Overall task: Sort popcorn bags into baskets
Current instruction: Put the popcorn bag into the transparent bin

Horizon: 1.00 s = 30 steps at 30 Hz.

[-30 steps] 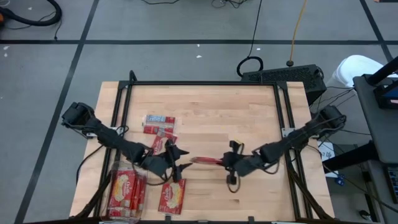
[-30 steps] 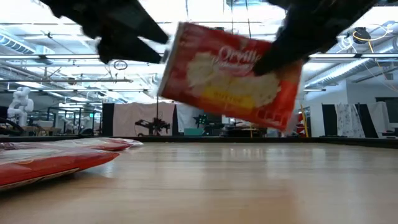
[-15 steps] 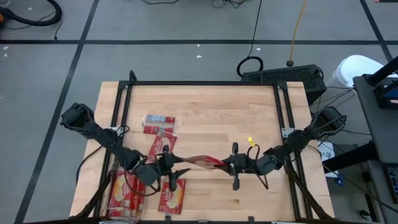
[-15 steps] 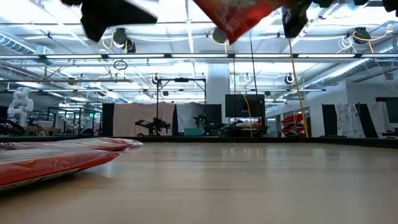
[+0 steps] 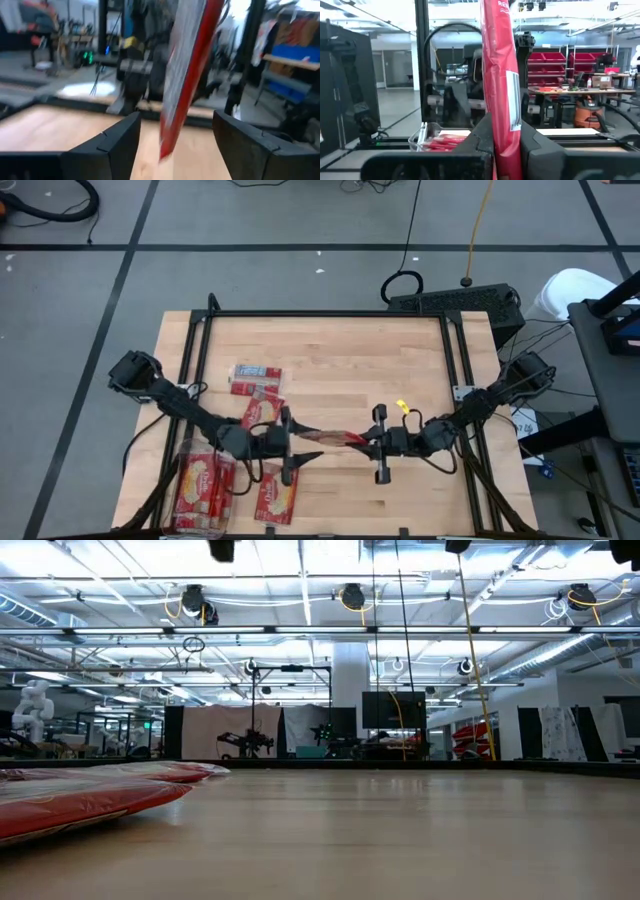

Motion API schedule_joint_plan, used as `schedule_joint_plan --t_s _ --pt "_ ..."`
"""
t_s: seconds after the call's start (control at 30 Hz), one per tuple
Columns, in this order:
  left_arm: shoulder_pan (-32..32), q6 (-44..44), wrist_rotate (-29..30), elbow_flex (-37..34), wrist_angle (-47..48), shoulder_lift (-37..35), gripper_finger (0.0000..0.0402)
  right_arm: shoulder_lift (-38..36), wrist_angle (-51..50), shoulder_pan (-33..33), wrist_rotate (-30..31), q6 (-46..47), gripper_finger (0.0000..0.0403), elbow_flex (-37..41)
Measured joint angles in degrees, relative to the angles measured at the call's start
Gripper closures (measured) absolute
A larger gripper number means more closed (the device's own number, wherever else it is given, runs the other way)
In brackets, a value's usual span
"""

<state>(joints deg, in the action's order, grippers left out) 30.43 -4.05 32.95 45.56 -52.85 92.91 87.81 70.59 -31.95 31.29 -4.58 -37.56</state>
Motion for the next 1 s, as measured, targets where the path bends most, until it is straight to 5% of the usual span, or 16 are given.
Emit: schedule_joint_plan --t_s 0.3,1.0 --pt "-4.1 7.0 -8.0 0.0 -12.2 2.3 0.0169 0.0 -0.6 1.5 -3.0 -0.5 0.0389 0.0" --pt "-3.1 15.6 -11.0 0.0 -18.1 1.9 0.0223 0.0 -0.7 2.0 -2.9 -1.1 0.0389 0.0"
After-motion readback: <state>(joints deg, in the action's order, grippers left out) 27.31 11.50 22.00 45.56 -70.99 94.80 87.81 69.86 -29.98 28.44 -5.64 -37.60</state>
